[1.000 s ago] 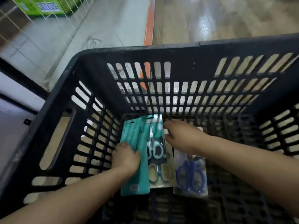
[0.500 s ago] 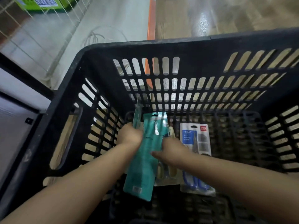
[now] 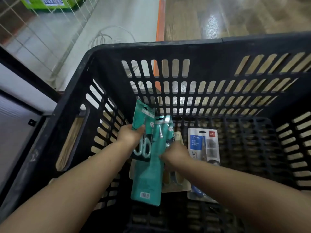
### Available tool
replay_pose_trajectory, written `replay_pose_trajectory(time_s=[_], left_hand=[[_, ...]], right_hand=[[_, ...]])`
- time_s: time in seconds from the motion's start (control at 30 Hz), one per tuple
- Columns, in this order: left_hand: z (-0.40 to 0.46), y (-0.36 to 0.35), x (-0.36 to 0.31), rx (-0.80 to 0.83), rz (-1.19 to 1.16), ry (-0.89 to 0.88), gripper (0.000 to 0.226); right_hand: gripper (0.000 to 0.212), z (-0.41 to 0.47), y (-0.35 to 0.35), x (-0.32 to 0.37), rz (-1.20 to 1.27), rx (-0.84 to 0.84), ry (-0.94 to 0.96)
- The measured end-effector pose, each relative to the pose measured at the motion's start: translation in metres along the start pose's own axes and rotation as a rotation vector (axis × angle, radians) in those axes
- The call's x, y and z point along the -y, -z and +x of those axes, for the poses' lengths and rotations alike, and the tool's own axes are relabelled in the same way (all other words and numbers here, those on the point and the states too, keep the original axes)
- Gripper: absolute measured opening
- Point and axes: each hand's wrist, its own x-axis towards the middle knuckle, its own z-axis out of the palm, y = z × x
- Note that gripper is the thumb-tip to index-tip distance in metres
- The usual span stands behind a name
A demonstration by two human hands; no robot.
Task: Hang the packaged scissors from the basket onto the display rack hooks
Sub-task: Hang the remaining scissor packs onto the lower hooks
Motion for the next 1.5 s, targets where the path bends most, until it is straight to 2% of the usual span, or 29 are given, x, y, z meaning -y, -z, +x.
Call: replay_pose_trajectory(time_s=[0.17, 0.23, 0.33, 0.47, 0.57, 0.67, 0.83, 0.9, 1.0, 1.17, 1.33, 1.5], left_hand=[[-0.002, -0.001, -0.004, 0.007, -0.035, 0.004, 0.032], [-0.003, -0.001, -0.005, 0.012, -0.035, 0.002, 0.033], [-0.007, -0.004, -0.004, 0.034, -0.008, 0.001, 0.035], [-0.016, -0.015, -0.002, 0.143, 0.024, 0.025, 0.038], [-0.018, -0.023, 0.001, 0.208, 0.029, 0.043, 0.037], [-0.015, -0.023, 0.006, 0.206, 0.037, 0.069, 0.037], [-0.003, -0.014, 0.010, 0.101, 0.041, 0.081, 0.037], [0.001, -0.010, 0.010, 0.061, 0.040, 0.074, 0.036], [0.006, -0.007, 0.011, 0.024, 0.046, 0.062, 0.036], [0.008, -0.007, 0.013, 0.026, 0.033, 0.074, 0.039], [0.009, -0.006, 0.013, 0.041, 0.033, 0.094, 0.038], [0.009, -0.006, 0.013, 0.054, 0.058, 0.098, 0.038]], right_hand=[[0.019, -0.003, 0.036, -0.006, 0.107, -0.045, -0.048], [0.007, -0.004, 0.063, -0.009, 0.076, -0.099, -0.004], [0.013, -0.012, 0.103, -0.006, 0.106, -0.145, 0.000], [0.010, -0.020, 0.125, 0.000, -0.061, -0.219, 0.017], [0.018, -0.014, 0.113, 0.005, -0.197, -0.240, 0.050], [0.032, -0.010, 0.087, 0.009, -0.204, -0.161, 0.144], [0.044, -0.006, 0.037, -0.002, -0.196, 0.041, 0.292], [0.039, -0.003, 0.028, -0.009, -0.307, 0.086, 0.318], [0.038, -0.001, 0.026, -0.021, -0.394, 0.032, 0.317], [0.069, 0.005, 0.041, -0.038, -0.295, -0.200, 0.193], [0.068, 0.011, 0.042, -0.043, -0.195, -0.138, 0.172], [0.071, 0.008, 0.031, -0.036, -0.240, -0.139, 0.148]])
